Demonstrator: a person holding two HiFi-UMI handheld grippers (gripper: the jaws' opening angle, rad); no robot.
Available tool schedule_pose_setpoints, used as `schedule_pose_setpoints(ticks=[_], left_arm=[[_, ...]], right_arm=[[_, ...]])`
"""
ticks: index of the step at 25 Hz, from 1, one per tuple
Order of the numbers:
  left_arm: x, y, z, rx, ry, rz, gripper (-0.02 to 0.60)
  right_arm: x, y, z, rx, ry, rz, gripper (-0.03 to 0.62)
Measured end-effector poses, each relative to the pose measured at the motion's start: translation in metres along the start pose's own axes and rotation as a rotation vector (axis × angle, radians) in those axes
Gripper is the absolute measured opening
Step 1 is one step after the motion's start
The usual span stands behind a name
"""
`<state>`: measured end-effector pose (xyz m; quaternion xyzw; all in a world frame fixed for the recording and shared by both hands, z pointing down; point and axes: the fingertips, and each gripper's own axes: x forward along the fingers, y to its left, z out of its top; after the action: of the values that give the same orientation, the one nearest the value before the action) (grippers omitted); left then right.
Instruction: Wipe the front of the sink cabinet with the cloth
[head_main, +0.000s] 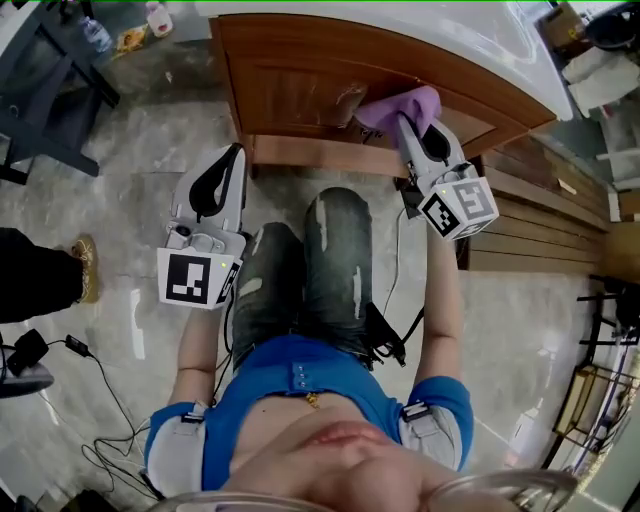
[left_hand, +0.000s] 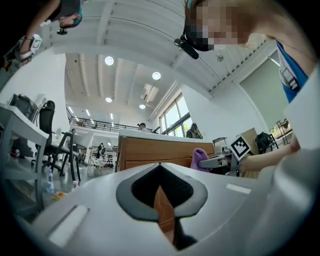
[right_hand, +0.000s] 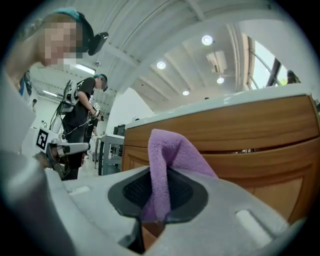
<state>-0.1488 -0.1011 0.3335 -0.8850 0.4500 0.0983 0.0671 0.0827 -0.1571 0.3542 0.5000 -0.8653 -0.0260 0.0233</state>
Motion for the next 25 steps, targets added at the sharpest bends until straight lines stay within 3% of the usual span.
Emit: schedule_pose_setpoints(ticks=[9,16,25], left_arm=[[-0.012,0.012,0.003,0.006,0.016,0.015,0.000],[-0.003,0.027,-0.014,-0.023,0.039,0.009,0.000],[0.013,0.039,-0.047,-0.075,0.111,0.011,0.000]], right_arm=[[0.026,-0.016,-0.001,-0.083,0.046,-0.037,0.057],[0.029,-0.015,0.000,-0.141,0.063,0.056,0.057],[0.039,-0.005,0.003,-0.181,0.065,0.090,0.057]])
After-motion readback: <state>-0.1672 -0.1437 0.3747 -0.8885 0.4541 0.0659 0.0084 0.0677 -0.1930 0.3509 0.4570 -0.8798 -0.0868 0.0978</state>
